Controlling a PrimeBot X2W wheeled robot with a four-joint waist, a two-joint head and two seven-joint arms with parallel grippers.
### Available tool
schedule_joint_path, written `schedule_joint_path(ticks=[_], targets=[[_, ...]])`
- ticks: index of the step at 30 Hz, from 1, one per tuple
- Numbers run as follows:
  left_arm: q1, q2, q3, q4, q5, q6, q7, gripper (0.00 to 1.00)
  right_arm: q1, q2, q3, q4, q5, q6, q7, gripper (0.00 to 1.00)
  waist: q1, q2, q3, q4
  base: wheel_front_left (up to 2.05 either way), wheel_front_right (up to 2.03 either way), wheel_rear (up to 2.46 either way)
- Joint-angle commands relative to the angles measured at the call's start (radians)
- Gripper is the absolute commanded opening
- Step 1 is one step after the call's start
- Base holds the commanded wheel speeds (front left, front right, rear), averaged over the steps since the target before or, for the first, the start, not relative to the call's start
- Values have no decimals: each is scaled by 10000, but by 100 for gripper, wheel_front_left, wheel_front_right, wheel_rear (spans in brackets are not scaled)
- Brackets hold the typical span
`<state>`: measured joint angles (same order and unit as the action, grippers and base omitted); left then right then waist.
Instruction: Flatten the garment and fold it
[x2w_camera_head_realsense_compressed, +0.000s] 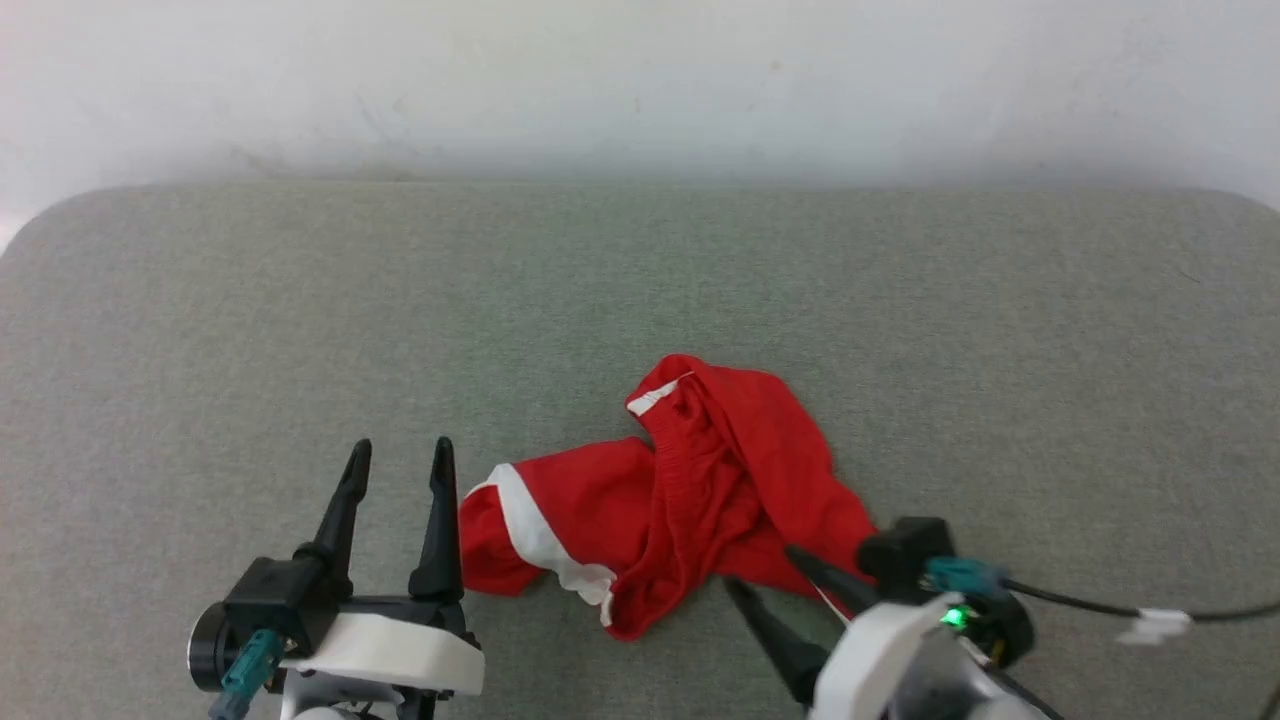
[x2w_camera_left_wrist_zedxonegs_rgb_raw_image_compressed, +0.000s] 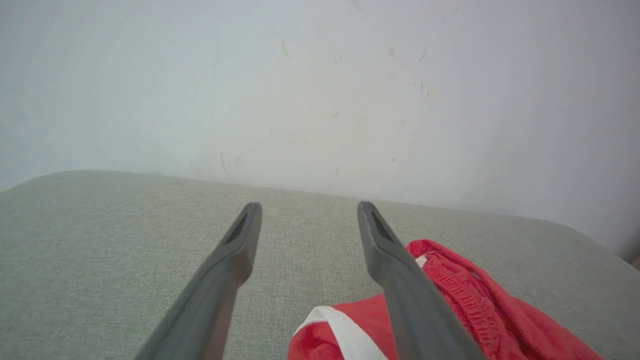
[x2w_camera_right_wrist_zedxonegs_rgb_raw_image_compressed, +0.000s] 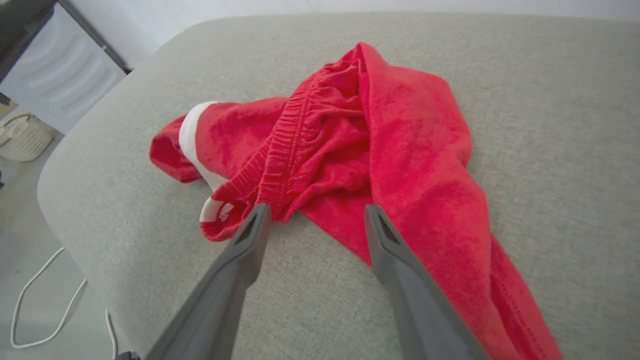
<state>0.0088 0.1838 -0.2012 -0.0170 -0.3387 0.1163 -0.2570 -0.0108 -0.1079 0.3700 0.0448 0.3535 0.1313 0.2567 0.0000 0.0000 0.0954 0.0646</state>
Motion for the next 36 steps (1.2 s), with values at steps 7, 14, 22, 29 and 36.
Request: schedule_joint_path(ticks=[7, 14, 22, 29, 36], targets=[[-61, -466, 279, -1, 696, -481, -46, 100, -1745, 260, 1219, 2256, 712, -6, -76, 100, 0, 0, 138, 729, 0, 0, 0], [-91, -824, 538, 134, 901, -757, -46, 100, -2619, 455, 1417, 3794, 1232, -6, -115, 5, 0, 0, 317, 934, 0, 0, 0], [2, -1028, 882, 323, 1096, -932, -47, 100, -2831, -189, 691, 2148, 1431, -6, -737, 0, 0, 0, 332, 577, 0, 0, 0], [48, -1119, 1008, 398, 1282, -1079, -47, 100, -1390, -1007, -2431, 509, 748, -6, 77, 0, 0, 0, 284, 214, 0, 0, 0], [-14, -1178, 1017, 563, 1378, -1201, -47, 100, -57, -774, -4820, 707, -394, -6, 661, 0, 0, 0, 329, 71, 0, 0, 0]])
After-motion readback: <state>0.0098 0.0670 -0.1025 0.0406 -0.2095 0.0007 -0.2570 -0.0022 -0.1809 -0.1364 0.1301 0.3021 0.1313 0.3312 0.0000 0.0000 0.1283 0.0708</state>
